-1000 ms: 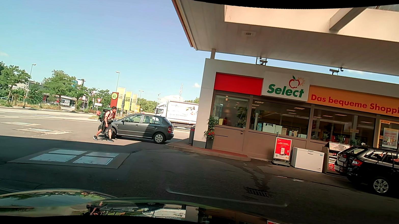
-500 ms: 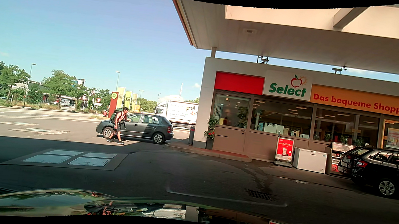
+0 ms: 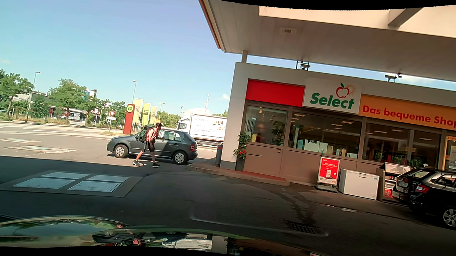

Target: Follow the waypoints while adhering to traffic rules and regulations

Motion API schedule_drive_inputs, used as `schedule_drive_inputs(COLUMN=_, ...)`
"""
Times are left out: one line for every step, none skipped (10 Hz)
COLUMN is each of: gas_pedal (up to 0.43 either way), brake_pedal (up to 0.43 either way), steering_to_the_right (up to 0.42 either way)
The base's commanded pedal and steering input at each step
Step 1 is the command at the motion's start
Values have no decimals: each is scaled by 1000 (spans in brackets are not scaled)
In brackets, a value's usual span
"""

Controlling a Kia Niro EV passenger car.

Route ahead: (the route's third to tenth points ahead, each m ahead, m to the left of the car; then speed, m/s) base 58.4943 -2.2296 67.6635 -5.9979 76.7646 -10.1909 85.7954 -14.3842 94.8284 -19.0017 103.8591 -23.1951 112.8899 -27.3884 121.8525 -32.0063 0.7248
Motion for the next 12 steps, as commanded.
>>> schedule_drive_inputs(gas_pedal=0, brake_pedal=104, steering_to_the_right=-19)
schedule_drive_inputs(gas_pedal=0, brake_pedal=98, steering_to_the_right=-19)
schedule_drive_inputs(gas_pedal=0, brake_pedal=91, steering_to_the_right=-25)
schedule_drive_inputs(gas_pedal=0, brake_pedal=85, steering_to_the_right=-51)
schedule_drive_inputs(gas_pedal=0, brake_pedal=73, steering_to_the_right=-93)
schedule_drive_inputs(gas_pedal=0, brake_pedal=43, steering_to_the_right=-153)
schedule_drive_inputs(gas_pedal=0, brake_pedal=24, steering_to_the_right=-207)
schedule_drive_inputs(gas_pedal=0, brake_pedal=24, steering_to_the_right=-264)
schedule_drive_inputs(gas_pedal=0, brake_pedal=37, steering_to_the_right=-319)
schedule_drive_inputs(gas_pedal=0, brake_pedal=37, steering_to_the_right=-364)
schedule_drive_inputs(gas_pedal=0, brake_pedal=37, steering_to_the_right=-413)
schedule_drive_inputs(gas_pedal=0, brake_pedal=37, steering_to_the_right=-452)
